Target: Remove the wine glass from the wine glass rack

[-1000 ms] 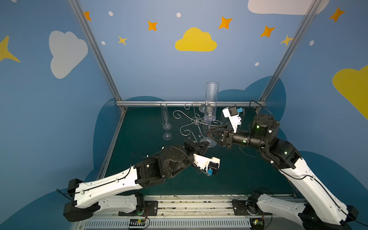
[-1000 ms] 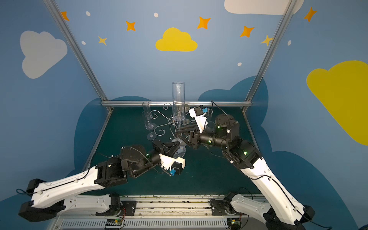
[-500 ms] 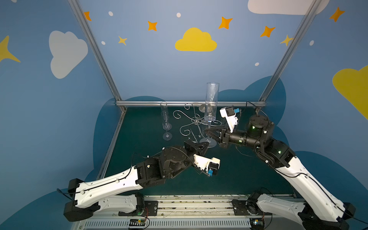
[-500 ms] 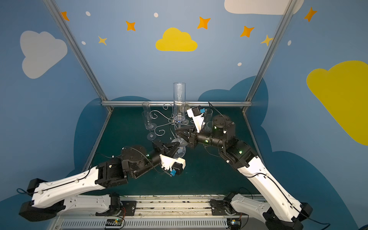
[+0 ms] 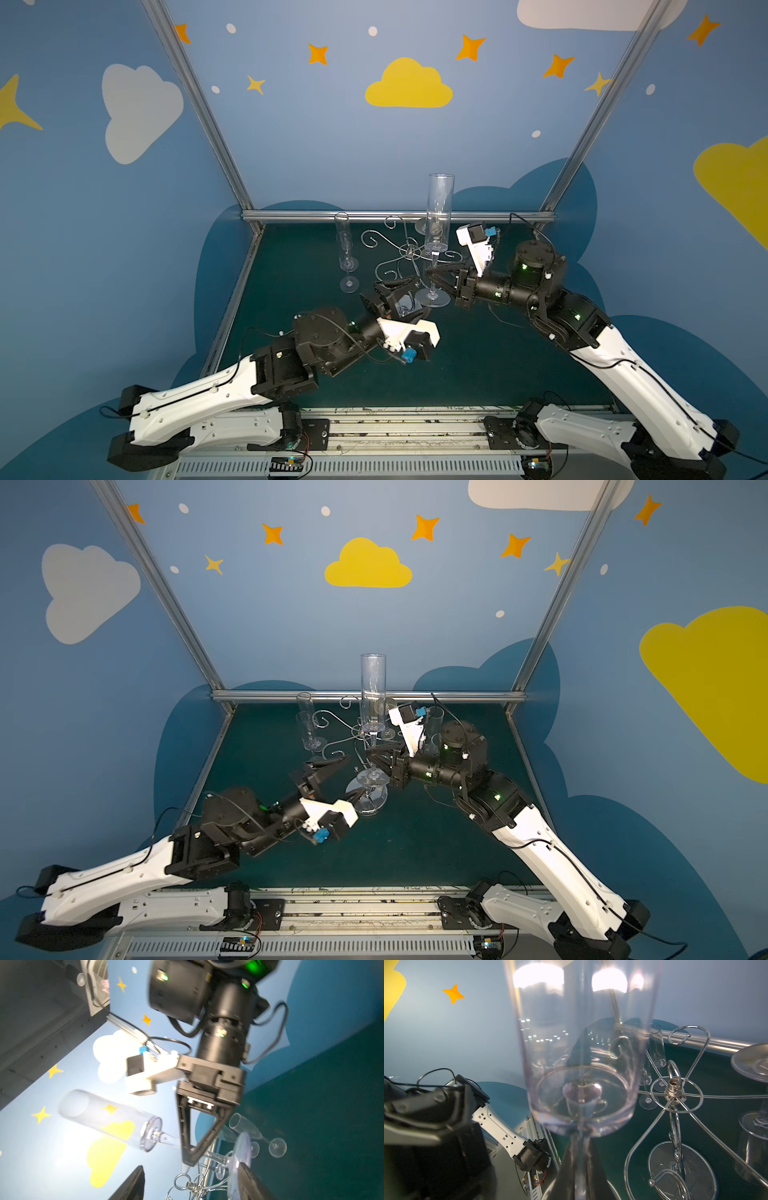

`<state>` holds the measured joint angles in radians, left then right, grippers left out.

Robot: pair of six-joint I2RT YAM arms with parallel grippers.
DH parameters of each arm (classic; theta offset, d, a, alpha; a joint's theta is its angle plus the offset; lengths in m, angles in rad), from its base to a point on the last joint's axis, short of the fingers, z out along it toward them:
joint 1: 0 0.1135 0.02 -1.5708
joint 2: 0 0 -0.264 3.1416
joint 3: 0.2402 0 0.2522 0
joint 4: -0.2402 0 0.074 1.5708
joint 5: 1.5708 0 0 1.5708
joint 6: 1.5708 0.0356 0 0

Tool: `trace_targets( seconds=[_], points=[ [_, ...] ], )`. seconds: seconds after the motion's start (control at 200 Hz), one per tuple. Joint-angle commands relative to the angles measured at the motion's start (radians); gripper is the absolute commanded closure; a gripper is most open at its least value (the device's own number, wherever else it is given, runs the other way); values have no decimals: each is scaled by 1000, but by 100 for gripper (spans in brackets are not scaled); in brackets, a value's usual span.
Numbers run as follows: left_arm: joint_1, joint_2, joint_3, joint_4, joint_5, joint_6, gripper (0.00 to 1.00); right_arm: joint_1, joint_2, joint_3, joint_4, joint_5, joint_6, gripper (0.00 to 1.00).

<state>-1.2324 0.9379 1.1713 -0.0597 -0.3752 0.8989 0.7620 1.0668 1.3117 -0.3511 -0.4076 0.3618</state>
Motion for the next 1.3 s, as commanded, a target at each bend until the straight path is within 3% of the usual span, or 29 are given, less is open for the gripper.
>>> trace_targets(
  seconds=[0.0,0.12,0.25,0.491,1.021,1.291],
  points=[
    [69,-46,67,-28,106,-311,26,8,-26,-27,77,3,-49,100],
    [211,-53,129,-102,258,-596,21,27,-44,-72,129,-1,-105,100],
    [375,-6,226,-190,531,-857,18,57,-55,-113,174,-16,-152,100],
    [507,76,295,-143,825,-1131,16,126,-70,-144,198,10,-222,100],
    [551,114,248,-16,940,-1284,15,262,-50,-195,258,66,-287,100],
    [553,116,230,9,960,-1290,24,287,-25,-203,269,76,-299,100]
  ],
)
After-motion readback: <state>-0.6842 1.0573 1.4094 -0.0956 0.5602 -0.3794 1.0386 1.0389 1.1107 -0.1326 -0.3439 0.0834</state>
